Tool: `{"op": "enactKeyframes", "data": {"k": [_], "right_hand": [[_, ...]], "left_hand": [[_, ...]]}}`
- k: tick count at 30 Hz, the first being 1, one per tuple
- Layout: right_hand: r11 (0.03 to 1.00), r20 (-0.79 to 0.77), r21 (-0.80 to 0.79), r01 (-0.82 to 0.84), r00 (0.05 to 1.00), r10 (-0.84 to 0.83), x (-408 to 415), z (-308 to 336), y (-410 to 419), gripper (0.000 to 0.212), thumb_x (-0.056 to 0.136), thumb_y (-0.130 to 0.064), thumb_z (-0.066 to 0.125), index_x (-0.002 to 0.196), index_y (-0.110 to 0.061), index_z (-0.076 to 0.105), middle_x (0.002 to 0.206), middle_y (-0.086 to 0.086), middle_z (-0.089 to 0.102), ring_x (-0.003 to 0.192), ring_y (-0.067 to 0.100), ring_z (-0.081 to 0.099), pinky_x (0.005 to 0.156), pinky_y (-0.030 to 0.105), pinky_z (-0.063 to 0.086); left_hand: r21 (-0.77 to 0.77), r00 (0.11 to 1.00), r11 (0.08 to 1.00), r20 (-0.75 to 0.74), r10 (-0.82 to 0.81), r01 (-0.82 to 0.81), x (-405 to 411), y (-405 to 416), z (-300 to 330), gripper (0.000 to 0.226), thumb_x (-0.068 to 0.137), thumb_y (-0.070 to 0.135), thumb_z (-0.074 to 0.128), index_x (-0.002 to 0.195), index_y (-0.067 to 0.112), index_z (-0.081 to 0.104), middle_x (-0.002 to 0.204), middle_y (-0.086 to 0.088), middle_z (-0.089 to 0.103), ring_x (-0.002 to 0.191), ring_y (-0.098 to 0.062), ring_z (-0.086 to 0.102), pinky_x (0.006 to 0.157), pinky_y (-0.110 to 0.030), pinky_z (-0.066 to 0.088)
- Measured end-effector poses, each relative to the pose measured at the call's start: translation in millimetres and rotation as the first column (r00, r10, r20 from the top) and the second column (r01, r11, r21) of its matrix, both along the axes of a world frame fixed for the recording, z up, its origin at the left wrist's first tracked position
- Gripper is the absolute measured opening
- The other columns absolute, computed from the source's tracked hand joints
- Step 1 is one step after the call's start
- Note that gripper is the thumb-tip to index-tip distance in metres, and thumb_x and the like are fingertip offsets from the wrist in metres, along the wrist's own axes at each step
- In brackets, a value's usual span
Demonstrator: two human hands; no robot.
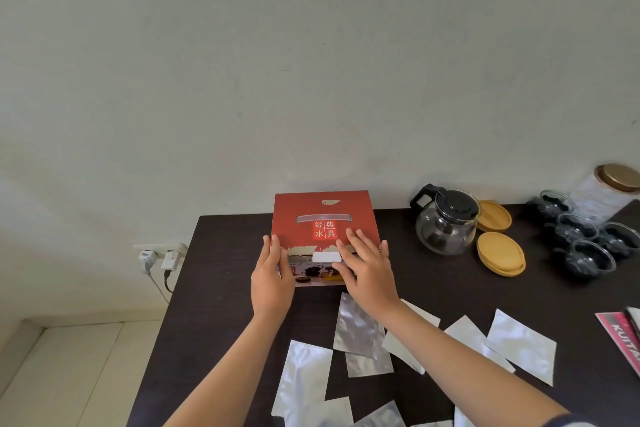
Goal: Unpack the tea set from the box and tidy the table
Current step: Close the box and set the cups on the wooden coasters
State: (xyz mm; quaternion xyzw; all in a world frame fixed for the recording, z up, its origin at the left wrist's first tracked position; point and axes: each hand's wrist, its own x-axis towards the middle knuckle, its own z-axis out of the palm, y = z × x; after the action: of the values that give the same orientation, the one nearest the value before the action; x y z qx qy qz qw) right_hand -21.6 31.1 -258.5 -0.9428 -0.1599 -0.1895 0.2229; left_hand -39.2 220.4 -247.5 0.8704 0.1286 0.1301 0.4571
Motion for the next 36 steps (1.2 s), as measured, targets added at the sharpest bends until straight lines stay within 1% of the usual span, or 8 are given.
{"op": "enactKeyframes", "data": {"k": [7,11,13,15,18,22,27,36], "right_hand": [[0.995,-0.003,0.07,0.075,0.997,-0.075,3,3,9,0.045,0.09,-0.043,0.043,0.114,-0.016,0.07,0.131,0.01,0.06,0.126,0.032,0.052,0.102,0.061,0.024],[0.991,0.019,0.113,0.066,0.997,-0.069,1,2,10,0.043,0.09,-0.04,0.046,0.119,-0.017,0.067,0.131,0.01,0.06,0.128,0.034,0.05,0.102,0.063,0.02],[0.992,0.05,0.122,0.043,0.998,-0.05,-1,2,8,0.036,0.09,-0.034,0.054,0.121,-0.019,0.066,0.13,0.011,0.06,0.128,0.036,0.048,0.101,0.064,0.019],[0.994,0.091,0.109,0.021,0.995,-0.031,-2,2,6,0.031,0.086,-0.023,0.066,0.117,-0.022,0.068,0.128,0.012,0.061,0.127,0.041,0.048,0.099,0.066,0.018],[0.996,0.111,0.085,-0.006,0.994,-0.003,-3,4,11,0.033,0.081,-0.013,0.074,0.111,-0.025,0.071,0.125,0.014,0.063,0.124,0.046,0.048,0.097,0.069,0.017],[0.994,0.086,0.105,-0.034,0.996,0.025,-3,4,9,0.032,0.082,-0.014,0.072,0.11,-0.028,0.071,0.126,0.016,0.062,0.125,0.048,0.046,0.097,0.069,0.017],[0.993,0.067,0.101,-0.058,0.996,0.052,-5,6,7,0.033,0.08,-0.014,0.074,0.109,-0.029,0.072,0.128,0.015,0.06,0.127,0.047,0.045,0.098,0.069,0.017],[0.994,0.06,0.075,-0.076,0.996,0.071,-7,7,6,0.039,0.075,-0.008,0.077,0.109,-0.026,0.072,0.126,0.018,0.061,0.123,0.05,0.046,0.094,0.071,0.017]], "left_hand": [[-0.002,1.0,1.0,0.006,-0.006,0.006,1,-1,-2,0.048,0.098,0.03,0.044,0.144,0.021,0.036,0.153,0.0,0.031,0.134,-0.02,0.041,0.1,-0.042,0.047],[0.014,1.0,1.0,0.008,-0.017,0.017,1,-2,-1,0.048,0.098,0.03,0.043,0.145,0.02,0.035,0.153,0.0,0.031,0.133,-0.02,0.042,0.099,-0.04,0.048],[0.019,1.0,1.0,0.015,-0.02,0.02,0,-3,-1,0.048,0.099,0.03,0.043,0.144,0.02,0.036,0.153,-0.001,0.031,0.132,-0.02,0.043,0.099,-0.039,0.048],[0.023,0.999,1.0,0.027,-0.02,0.019,0,-4,-1,0.047,0.099,0.029,0.043,0.144,0.019,0.036,0.152,-0.002,0.032,0.131,-0.02,0.044,0.098,-0.038,0.049],[0.017,0.999,1.0,0.03,-0.015,0.015,1,1,-2,0.047,0.099,0.029,0.044,0.144,0.019,0.036,0.152,-0.002,0.032,0.132,-0.021,0.044,0.098,-0.041,0.049],[0.014,0.999,1.0,0.034,-0.009,0.009,0,1,-2,0.046,0.099,0.03,0.044,0.144,0.02,0.037,0.152,0.0,0.033,0.131,-0.02,0.045,0.098,-0.042,0.049],[0.011,0.999,1.0,0.033,-0.009,0.008,-1,1,-2,0.046,0.099,0.03,0.044,0.144,0.02,0.037,0.152,-0.001,0.033,0.131,-0.02,0.045,0.099,-0.041,0.048],[0.003,0.999,1.0,0.03,-0.011,0.011,-1,1,-2,0.047,0.098,0.029,0.045,0.144,0.02,0.037,0.152,0.0,0.033,0.132,-0.02,0.044,0.097,-0.042,0.05]]}}
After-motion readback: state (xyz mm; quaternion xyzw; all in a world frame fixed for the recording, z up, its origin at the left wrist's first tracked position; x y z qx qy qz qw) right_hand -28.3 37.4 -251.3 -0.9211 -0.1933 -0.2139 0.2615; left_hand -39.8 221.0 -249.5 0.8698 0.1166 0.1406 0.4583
